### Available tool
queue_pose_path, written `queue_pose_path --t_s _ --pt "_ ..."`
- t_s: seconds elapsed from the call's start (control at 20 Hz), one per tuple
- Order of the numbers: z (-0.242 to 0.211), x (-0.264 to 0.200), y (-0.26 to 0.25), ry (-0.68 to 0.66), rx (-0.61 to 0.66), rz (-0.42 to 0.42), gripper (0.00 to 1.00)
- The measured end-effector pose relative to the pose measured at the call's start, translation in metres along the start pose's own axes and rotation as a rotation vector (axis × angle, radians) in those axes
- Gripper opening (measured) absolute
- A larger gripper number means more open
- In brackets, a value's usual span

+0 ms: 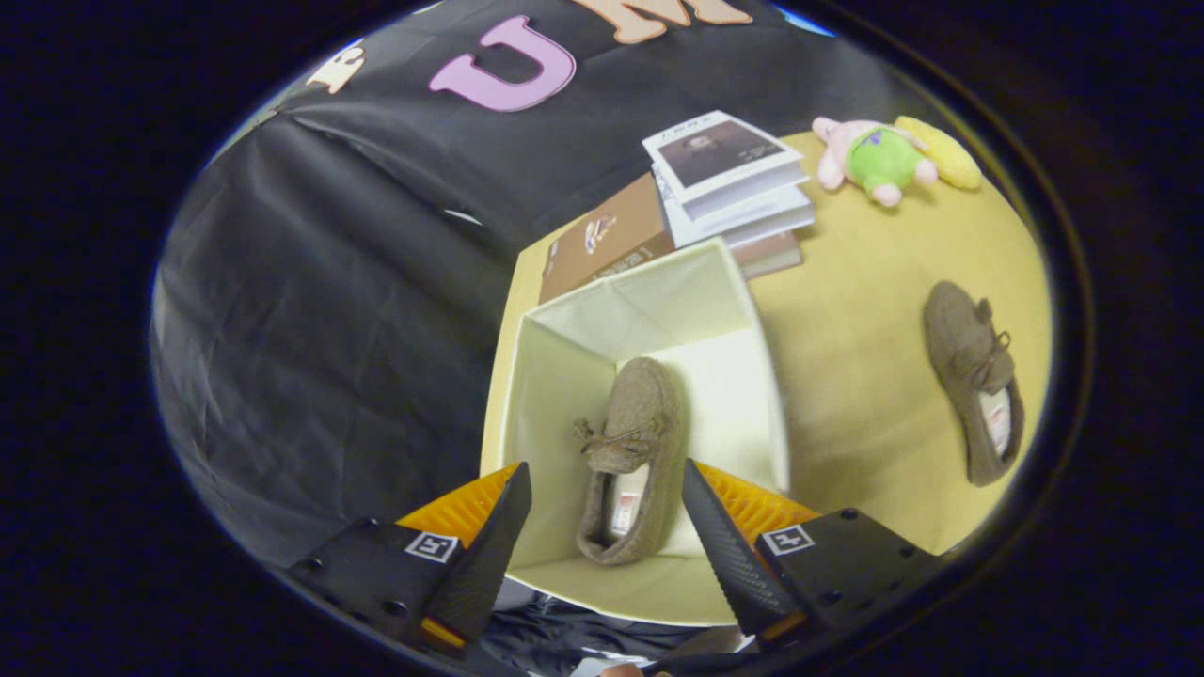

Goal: Open the storage box then place both shoes into the box .Put the left shoe in first, then the right shoe, with the right side of both shoes facing outward in a uniform manner.

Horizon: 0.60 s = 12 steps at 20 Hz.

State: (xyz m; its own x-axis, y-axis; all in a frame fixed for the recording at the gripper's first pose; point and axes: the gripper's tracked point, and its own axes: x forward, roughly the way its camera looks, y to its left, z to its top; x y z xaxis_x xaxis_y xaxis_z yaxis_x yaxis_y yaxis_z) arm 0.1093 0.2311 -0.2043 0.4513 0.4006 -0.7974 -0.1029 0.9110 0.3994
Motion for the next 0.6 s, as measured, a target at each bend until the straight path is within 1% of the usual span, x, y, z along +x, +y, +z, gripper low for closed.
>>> queue_pose_path --t_s 0.1,0.15,0.3,0.45,0.6 --pt "0.012 -0.022 -0.019 -0.035 0.005 -0.014 1.00" --pt "0.018 -0.033 -0.032 -0.053 0.008 -0.031 1.00" --pt "0.032 -0.069 -0.084 -0.092 -0.030 -0.123 1.00" --pt "0.047 -0.101 -0.133 -0.128 -0.039 -0.193 1.00" --pt "0.058 -0.117 -0.190 -0.151 -0.046 -0.287 1.00"
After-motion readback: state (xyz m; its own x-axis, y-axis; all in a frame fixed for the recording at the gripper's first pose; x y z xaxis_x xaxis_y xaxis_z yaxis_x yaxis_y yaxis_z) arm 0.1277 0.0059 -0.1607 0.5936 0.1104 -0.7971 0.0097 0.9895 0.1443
